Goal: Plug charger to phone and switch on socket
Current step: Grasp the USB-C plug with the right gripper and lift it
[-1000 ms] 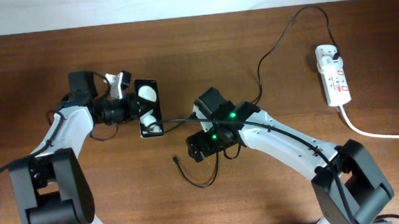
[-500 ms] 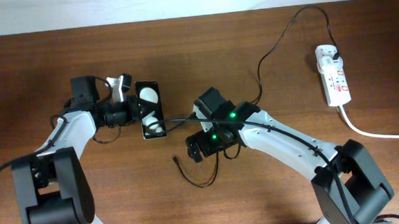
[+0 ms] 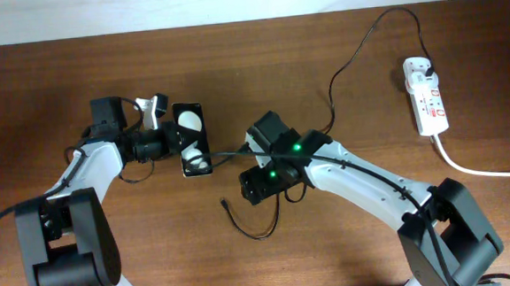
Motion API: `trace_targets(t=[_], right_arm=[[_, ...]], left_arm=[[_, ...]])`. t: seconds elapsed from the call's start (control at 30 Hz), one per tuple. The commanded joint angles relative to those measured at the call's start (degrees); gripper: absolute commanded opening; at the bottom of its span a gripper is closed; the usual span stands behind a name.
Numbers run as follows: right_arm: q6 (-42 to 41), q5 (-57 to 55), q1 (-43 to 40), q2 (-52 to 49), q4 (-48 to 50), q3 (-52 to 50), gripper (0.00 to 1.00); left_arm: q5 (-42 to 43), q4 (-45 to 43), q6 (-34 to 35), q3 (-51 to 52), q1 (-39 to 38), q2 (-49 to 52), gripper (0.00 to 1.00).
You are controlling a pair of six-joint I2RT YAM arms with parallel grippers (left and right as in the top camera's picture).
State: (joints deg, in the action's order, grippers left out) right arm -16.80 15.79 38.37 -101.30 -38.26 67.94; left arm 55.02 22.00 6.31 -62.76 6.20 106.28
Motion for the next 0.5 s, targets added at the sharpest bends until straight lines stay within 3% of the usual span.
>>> trace_targets(t=[0.0,0.13,0.27,0.47], right_arm=[[-0.17,0.24,3.13,0.52,1.95,-0.24,0.75],[-0.17,-0.39,7.15,0.52,6.34,-0.26,0.7],[-0.2,-7.87,11.47,0.28,8.07,-0.28,0.66],[-3.43,-15.45,17.05,-3.87,11.04,-0.28,0.51]], left_arm=[[1.14,-0.33,0.33,0.22,0.35,-1.29,0.0],[1.11,-0.33,0.33,0.22,0.35,-1.29,0.0],[1.11,-0.33,0.33,0.22,0.35,-1.29,0.0],[1.09,-0.33,0.31,0.22,0.35,-1.29,0.0]])
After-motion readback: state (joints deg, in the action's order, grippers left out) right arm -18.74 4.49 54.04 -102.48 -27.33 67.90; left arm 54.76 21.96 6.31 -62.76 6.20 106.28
